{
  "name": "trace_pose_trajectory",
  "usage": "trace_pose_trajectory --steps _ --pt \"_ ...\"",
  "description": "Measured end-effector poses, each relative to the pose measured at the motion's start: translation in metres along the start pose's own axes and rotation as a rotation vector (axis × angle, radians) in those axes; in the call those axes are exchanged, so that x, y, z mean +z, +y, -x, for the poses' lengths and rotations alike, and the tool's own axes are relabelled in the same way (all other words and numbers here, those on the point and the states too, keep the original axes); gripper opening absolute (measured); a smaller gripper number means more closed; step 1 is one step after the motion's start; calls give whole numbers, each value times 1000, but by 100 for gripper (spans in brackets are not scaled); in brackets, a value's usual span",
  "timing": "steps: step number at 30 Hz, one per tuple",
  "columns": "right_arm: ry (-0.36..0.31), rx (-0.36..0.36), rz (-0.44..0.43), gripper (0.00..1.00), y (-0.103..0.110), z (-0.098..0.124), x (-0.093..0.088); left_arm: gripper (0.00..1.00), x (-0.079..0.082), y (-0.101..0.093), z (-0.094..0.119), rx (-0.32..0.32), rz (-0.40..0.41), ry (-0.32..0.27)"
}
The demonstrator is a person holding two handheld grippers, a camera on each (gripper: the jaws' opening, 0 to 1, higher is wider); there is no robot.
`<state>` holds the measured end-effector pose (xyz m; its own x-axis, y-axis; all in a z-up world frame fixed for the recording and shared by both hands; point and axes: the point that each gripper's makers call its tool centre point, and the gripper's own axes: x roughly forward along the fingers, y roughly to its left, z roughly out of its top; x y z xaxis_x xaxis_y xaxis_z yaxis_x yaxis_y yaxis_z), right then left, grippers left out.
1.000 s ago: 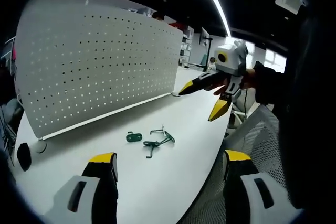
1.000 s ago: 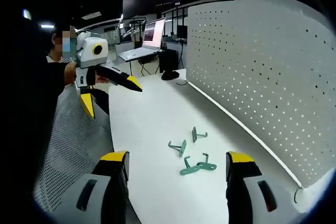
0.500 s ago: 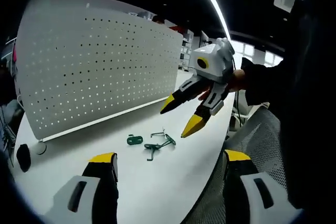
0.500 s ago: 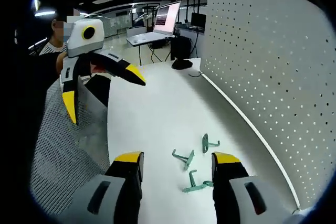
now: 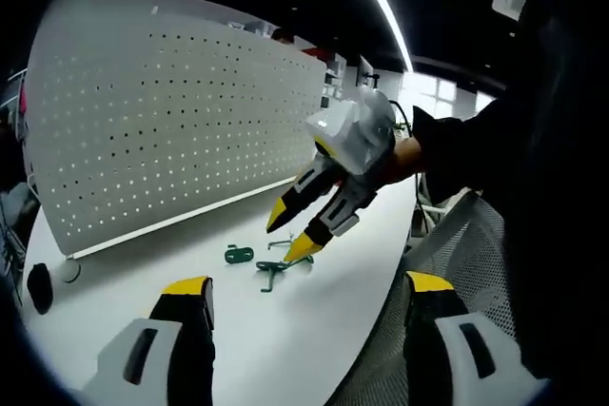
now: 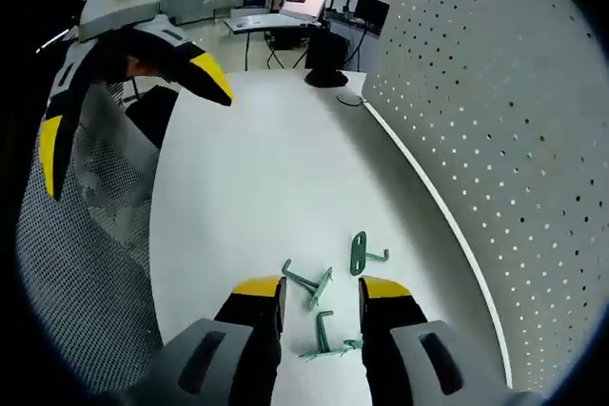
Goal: Insert the hook assembly into the mounting plate slot until the hook locks in place.
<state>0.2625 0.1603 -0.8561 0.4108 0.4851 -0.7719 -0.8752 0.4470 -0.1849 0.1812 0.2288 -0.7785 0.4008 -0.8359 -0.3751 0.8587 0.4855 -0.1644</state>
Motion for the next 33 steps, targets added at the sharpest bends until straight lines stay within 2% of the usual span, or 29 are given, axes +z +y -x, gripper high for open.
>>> trace_pose_trajectory --steps 11,23,33 --pt "57 8 -61 13 -2 -22 -9 83 1 0 0 -7 5 -5" --pt "75 14 -86 8 -3 -35 -9 82 0 -1 0 -11 11 -5" --pt "101 22 -48 4 -2 -38 -12 82 2 0 1 -8 13 -12"
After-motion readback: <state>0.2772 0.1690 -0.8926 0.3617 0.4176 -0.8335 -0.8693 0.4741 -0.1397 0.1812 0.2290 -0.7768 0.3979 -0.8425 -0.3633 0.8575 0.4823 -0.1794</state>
